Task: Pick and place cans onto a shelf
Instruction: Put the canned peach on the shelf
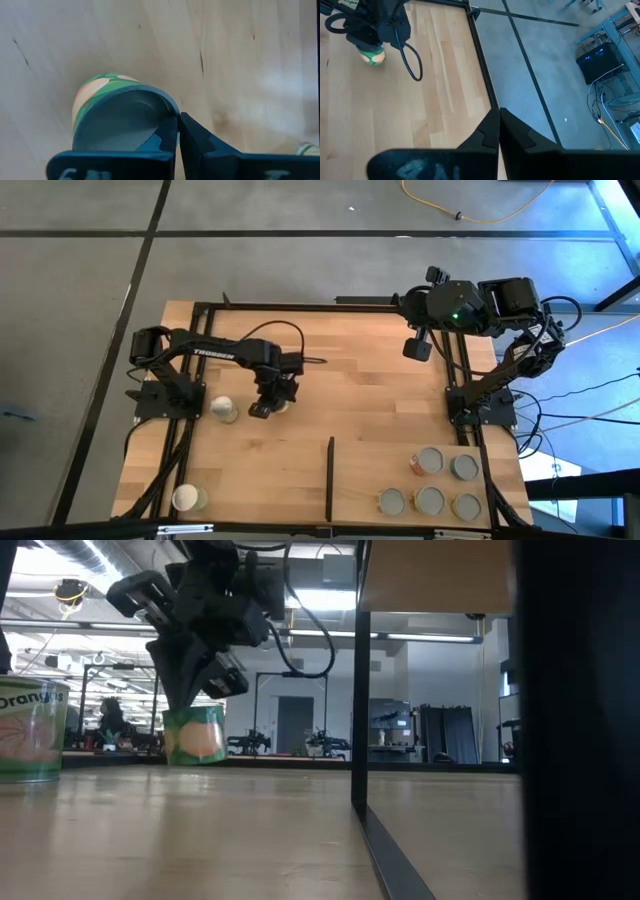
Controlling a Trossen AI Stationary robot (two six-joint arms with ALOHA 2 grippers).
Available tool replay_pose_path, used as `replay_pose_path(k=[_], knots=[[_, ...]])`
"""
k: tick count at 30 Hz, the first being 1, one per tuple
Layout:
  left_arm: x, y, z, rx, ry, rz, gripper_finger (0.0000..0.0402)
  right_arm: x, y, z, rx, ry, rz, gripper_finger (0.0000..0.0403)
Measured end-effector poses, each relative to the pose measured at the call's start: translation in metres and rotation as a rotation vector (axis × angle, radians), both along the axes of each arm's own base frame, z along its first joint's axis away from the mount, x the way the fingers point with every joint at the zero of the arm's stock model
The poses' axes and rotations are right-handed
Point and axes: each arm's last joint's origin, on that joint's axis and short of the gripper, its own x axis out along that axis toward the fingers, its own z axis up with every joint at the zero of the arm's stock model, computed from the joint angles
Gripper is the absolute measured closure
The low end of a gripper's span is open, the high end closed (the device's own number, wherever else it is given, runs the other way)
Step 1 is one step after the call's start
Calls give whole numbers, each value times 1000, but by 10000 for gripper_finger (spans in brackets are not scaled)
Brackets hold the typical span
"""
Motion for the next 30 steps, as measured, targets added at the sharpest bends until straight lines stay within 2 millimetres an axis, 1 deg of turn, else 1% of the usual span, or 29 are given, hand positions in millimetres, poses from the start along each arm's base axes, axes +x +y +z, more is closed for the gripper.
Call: replay_pose_path(k=[13, 21, 26, 30], knots=[[1, 2, -1, 65, -4, 10, 389, 0, 0, 0, 6, 0, 6, 395], [6, 3, 0, 71, -57, 17, 389, 0, 0, 0, 22, -12, -9, 395], [7, 0, 0, 84, -65, 3, 397, 0, 0, 0, 23, -12, -9, 395], [8, -5, 0, 83, -69, -10, 387, 0, 0, 0, 23, -12, -9, 395]])
